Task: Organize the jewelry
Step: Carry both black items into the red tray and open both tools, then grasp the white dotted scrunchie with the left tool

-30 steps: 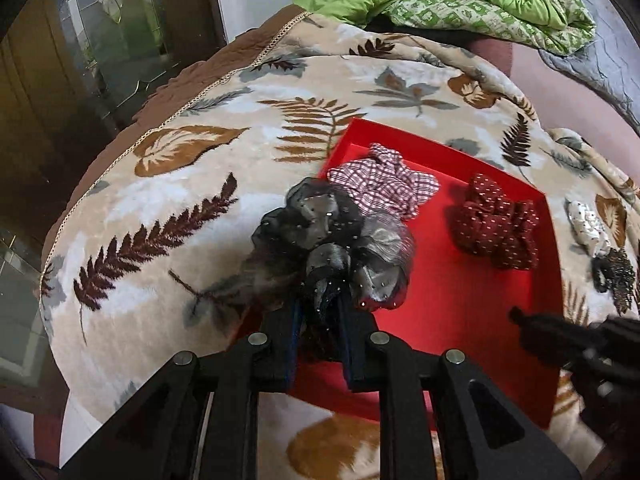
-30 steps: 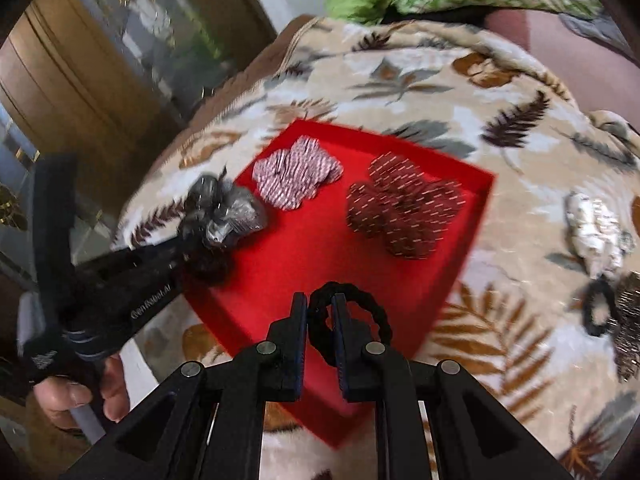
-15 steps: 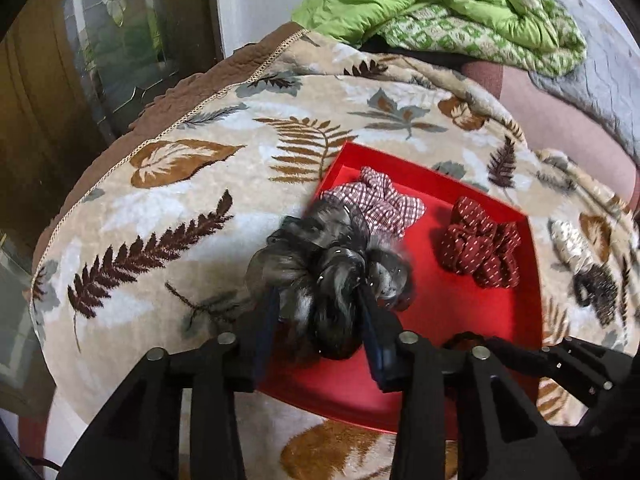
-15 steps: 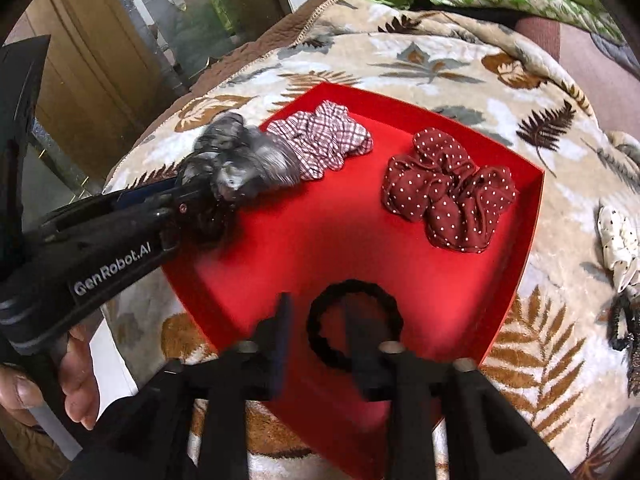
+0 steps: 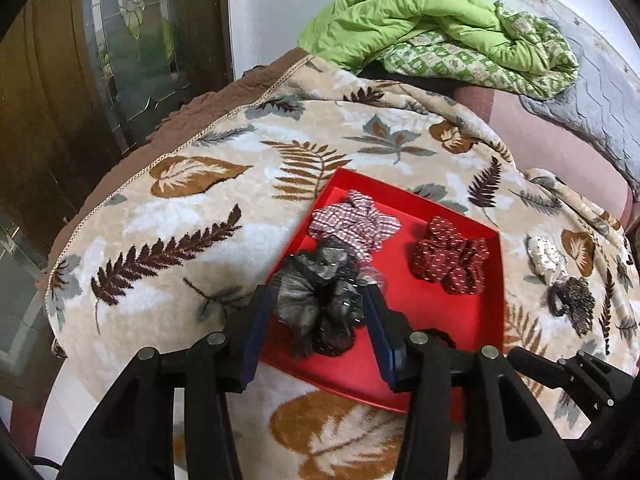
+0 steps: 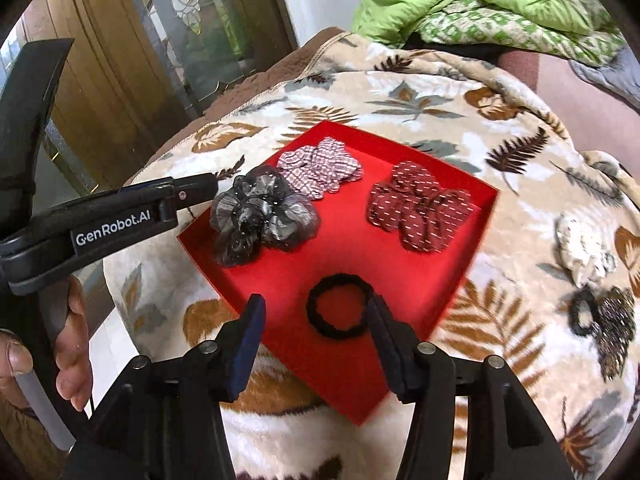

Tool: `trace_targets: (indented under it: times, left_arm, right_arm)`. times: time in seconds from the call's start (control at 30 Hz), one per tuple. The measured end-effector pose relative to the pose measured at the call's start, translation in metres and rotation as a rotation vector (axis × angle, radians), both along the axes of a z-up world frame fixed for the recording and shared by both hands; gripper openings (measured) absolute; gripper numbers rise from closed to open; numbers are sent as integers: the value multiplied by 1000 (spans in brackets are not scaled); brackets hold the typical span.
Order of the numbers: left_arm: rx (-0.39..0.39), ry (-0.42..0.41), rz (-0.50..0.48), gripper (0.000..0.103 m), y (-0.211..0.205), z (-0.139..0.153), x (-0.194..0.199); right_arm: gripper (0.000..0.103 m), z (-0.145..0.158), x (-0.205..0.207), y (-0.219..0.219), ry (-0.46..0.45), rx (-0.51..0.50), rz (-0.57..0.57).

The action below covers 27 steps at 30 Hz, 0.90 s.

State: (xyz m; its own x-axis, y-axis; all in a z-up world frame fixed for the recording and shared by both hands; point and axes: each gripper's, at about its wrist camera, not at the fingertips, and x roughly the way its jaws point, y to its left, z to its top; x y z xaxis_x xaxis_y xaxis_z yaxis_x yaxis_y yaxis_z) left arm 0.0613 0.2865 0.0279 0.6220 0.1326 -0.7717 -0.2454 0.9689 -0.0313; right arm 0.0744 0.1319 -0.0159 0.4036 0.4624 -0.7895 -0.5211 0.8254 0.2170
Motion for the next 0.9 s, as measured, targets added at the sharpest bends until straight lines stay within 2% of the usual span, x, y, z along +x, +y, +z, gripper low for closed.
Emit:
trace_targets:
  times: [0.2,0.5,0.73,0.9]
  left_arm:
    - [5,-23,-31,51,-30,15,-13]
    - [-6,-4,-151,51,-101,18,-5]
    - [-9,40,-275,51,-169,6,19]
    - [-30,74,-317,51,-204,-9,46]
  right_arm:
    - [65,2,-23,-60,1,9,-84]
    - [66,-9,-42,-192,50,23,-349]
    - [67,-16,-45,-275,62,46,-516]
    - [67,-22,-32,-299,63,59,-563]
